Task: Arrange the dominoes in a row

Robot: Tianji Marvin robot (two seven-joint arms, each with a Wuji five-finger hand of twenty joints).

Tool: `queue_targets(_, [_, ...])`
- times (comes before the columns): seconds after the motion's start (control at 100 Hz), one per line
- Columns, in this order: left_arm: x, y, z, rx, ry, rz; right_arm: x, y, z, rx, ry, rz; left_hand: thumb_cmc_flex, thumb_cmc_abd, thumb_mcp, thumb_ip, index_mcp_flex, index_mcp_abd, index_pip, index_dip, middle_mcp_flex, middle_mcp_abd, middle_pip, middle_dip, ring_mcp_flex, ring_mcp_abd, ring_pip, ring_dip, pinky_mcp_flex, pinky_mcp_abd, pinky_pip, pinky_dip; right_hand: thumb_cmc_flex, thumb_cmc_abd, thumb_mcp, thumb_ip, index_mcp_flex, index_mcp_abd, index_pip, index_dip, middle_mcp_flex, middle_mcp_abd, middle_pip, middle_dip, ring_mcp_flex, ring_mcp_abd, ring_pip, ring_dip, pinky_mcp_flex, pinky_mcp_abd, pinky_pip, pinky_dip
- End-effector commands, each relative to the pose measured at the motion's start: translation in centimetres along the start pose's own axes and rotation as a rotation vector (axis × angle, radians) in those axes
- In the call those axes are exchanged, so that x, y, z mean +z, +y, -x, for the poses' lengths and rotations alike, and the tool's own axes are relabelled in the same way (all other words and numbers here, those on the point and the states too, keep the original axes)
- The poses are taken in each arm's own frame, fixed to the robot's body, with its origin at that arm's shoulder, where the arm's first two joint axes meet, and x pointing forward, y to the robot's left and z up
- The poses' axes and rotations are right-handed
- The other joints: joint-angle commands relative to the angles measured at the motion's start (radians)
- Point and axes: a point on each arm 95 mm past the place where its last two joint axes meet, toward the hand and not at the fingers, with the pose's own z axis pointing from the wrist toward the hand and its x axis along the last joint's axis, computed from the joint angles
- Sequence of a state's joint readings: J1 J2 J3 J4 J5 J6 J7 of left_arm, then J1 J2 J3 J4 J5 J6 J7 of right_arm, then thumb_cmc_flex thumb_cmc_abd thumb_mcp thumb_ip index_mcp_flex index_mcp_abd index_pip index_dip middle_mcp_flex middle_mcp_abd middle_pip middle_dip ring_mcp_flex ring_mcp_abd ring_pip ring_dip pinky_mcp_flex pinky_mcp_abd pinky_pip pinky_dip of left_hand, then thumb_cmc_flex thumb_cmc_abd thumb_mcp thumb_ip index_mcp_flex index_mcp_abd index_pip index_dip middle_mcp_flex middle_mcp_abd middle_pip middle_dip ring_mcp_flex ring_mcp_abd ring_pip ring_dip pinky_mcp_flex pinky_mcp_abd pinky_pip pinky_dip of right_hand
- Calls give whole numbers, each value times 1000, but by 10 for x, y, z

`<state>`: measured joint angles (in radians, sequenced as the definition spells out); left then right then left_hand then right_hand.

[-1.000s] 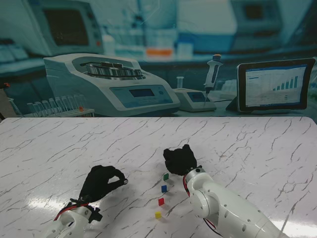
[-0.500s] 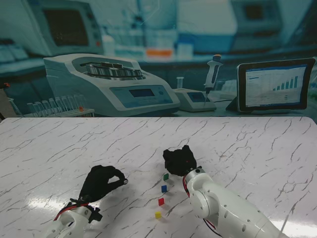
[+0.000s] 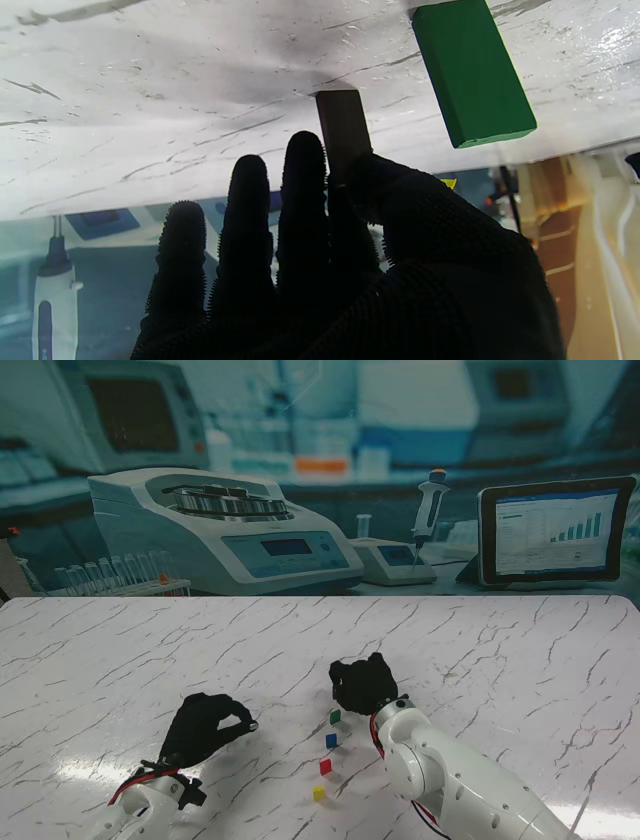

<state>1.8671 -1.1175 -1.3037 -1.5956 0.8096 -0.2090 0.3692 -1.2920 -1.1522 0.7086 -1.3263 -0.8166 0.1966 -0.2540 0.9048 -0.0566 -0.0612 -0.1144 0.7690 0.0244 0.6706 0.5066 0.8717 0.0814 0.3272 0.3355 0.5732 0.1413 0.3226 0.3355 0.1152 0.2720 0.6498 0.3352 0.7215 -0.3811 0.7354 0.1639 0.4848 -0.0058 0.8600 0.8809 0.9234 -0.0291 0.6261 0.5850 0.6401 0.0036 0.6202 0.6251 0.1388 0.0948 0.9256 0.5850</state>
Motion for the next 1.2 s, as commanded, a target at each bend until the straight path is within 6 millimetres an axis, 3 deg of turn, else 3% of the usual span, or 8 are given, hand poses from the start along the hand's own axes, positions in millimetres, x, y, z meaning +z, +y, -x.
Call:
queue_targets(0.0, [-1,4,-4,-20,19,12,-3,-2,-4,9,14,-4,1,10,-7,3,11,-27,1,-7,4,-26,4,12,7,-27,10,6,-13,16,26,16,-29,4,0,-20,-19,24,-21,-25,-19,13,-14,-11,-22,18,-5,-10,-14,45,-12,-7])
queue_targets(0.31, [-1,4,-3,-21,18,14,-6,3,-1,6,22,-8,-1,10,-7,3,10,-28,0,-8,3,-26,3,11,6,-27,9,6,-14,15,25,15,-96,5,-5,-5,-24,46,-54,-55,-47,30,-39,-17,-32,44,-14,-5,-20,68,-31,-3])
queue_targets(0.57, [-1,4,-3,-19,15,14,-13,12,2,7,29,-10,-2,10,-7,3,9,-27,-1,-8,1,-27,2,11,5,-28,8,6,-14,16,23,15,-181,102,-100,-1,41,71,-329,52,-108,57,-83,-48,-43,86,-58,-5,-23,102,-77,36])
queue_targets(0.71, [-1,4,-3,-20,13,16,-20,19,7,-1,27,2,-3,8,-7,4,3,-25,-7,-10,-6,-25,-2,9,0,-23,6,5,-16,17,22,14,-201,170,-167,6,60,86,-448,66,-172,78,-140,-47,-67,106,-97,-18,-39,110,-105,40])
queue_targets(0.96, [-2,3,-3,-17,17,30,-44,36,23,-35,27,29,-13,1,-7,6,-11,-22,-40,-18,-21,-24,-21,2,-10,-15,-6,1,-22,19,14,10,-221,184,-183,-6,48,160,-589,-73,-228,162,-355,-151,-108,130,-234,-107,-40,124,-139,50])
queue_targets(1.19, [-2,3,-4,-7,21,29,-75,48,47,-77,10,61,-36,2,0,19,-22,-11,-137,-33,-51,-10,-59,-13,-27,-9,-26,-5,-28,19,0,3,-243,188,-214,-73,-6,227,-681,-240,-286,216,-492,-255,-158,139,-379,-208,-33,147,-238,31])
